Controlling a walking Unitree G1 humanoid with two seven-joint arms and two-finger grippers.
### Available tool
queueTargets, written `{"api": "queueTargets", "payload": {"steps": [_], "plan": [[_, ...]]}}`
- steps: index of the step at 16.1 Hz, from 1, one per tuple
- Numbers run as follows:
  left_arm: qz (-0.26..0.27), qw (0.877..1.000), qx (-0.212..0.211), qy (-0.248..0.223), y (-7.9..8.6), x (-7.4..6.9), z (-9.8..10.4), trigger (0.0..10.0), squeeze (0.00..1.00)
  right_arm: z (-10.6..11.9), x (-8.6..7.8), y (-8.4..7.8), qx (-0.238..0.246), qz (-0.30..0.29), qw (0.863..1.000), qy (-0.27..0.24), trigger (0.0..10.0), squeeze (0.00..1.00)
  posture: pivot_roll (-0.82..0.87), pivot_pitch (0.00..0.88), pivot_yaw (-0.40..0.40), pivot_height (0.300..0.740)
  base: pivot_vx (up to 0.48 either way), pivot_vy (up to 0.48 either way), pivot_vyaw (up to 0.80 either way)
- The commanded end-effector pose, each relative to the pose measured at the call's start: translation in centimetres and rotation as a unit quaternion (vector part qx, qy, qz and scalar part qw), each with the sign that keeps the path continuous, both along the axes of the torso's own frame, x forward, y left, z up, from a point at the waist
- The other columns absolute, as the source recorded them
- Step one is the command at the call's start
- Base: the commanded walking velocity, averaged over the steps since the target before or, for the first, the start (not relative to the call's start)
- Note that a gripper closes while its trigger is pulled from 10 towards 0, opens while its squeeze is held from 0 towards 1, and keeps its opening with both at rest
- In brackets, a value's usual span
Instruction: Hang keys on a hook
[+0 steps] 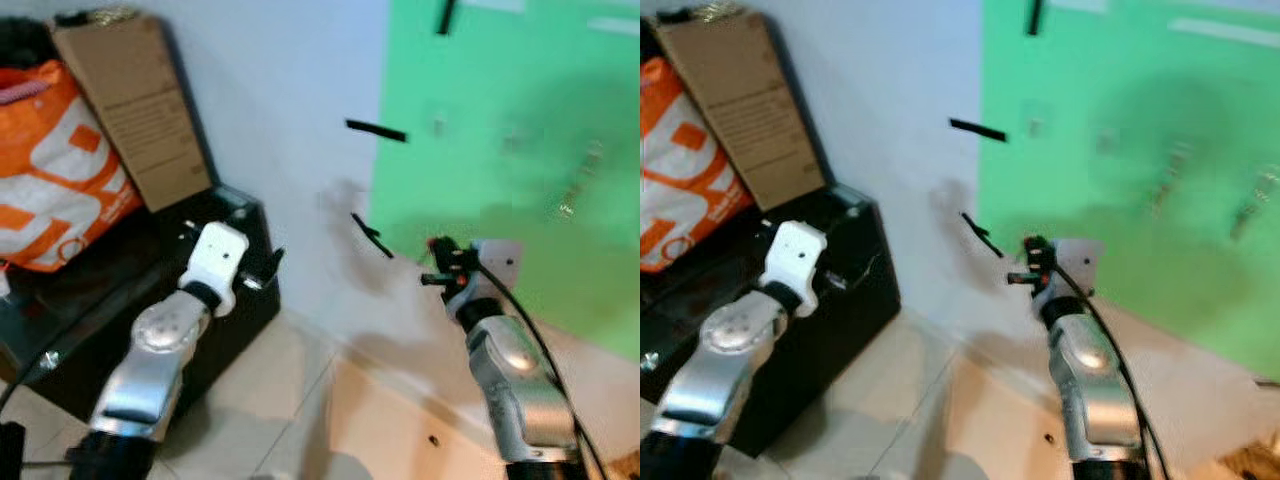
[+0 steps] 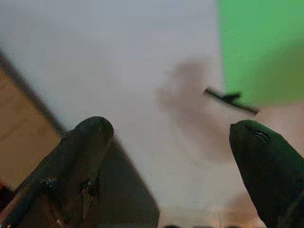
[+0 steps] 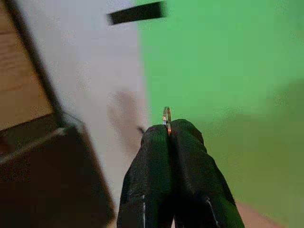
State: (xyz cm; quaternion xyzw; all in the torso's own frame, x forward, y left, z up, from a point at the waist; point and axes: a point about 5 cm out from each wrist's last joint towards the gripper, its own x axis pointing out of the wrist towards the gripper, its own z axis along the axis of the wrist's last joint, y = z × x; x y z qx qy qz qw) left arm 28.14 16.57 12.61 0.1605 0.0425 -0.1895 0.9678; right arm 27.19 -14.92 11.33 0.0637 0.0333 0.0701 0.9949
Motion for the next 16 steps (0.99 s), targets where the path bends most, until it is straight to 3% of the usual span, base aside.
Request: {"api": "queueTargets", "payload": {"steps": [1, 5, 12, 16], "plan": [[-0.005, 1.000, 0.002, 0.005, 0.1, -0.3, -0.1, 10.0, 0.01, 0.8, 0.2, 0.1, 0.010, 0.006, 1.000, -0.021, 10.0, 0.00, 0.01, 0.000, 0.035, 0.740, 0.000, 0.000, 0.00], [-0.026, 1.000, 0.001, 0.007, 0.1, -0.6, 0.1, 10.0, 0.00, 2.0, 0.9, -0.6, 0.028, -0.020, 0.998, -0.050, 10.0, 0.00, 0.00, 0.000, 0.037, 0.740, 0.000, 0.000, 0.00], [-0.031, 0.999, -0.011, 0.005, -0.4, -0.2, 0.3, 10.0, 0.02, 3.1, 1.6, -0.5, 0.041, -0.018, 0.997, -0.069, 10.0, 0.00, -0.01, 0.000, 0.035, 0.740, 0.000, 0.000, 0.00], [-0.029, 0.999, -0.024, -0.006, -0.5, 0.2, 0.9, 10.0, 0.02, 3.6, 2.1, 0.1, 0.049, -0.006, 0.997, -0.067, 10.0, 0.00, -0.02, 0.000, 0.035, 0.740, 0.296, 0.000, 0.00]]}}
